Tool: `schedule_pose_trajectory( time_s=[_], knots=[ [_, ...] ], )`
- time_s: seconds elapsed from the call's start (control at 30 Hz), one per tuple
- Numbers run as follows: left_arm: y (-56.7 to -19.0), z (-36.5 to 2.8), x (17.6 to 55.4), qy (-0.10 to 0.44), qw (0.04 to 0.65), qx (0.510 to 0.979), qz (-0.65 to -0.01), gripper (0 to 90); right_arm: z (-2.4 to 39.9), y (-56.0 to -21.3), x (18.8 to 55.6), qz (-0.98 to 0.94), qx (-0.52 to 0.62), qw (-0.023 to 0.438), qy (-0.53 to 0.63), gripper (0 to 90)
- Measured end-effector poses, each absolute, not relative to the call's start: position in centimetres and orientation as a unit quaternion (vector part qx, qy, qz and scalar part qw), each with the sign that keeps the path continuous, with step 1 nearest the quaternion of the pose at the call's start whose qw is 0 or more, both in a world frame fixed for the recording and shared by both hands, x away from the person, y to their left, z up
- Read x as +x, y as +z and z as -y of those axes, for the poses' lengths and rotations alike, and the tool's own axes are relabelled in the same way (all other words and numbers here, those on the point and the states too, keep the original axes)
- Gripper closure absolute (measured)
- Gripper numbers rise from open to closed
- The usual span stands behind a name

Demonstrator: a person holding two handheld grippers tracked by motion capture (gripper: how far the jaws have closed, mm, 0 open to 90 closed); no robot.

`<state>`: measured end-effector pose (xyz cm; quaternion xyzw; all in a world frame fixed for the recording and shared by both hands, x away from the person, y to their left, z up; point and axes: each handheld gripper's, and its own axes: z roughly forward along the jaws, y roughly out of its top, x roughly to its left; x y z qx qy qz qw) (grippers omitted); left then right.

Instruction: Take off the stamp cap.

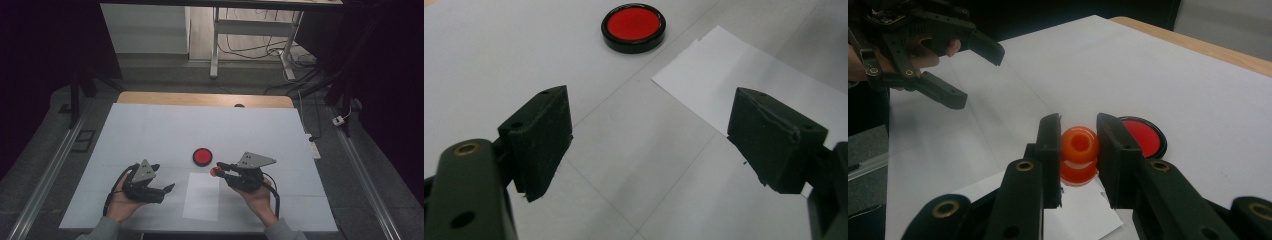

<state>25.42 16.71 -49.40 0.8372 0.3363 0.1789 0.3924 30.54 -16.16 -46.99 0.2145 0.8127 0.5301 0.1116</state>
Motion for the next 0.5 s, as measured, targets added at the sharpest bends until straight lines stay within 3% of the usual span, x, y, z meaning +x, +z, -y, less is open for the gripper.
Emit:
schedule_pose_trajectory(
  time_s=[0.5],
  knots=[
    [-48.7,-14.5,26.2,0.164,0.396,0.849,-0.308,18.6,16.2,-46.9,30.5,-0.812,0.214,0.112,0.532,71.9]
  ],
)
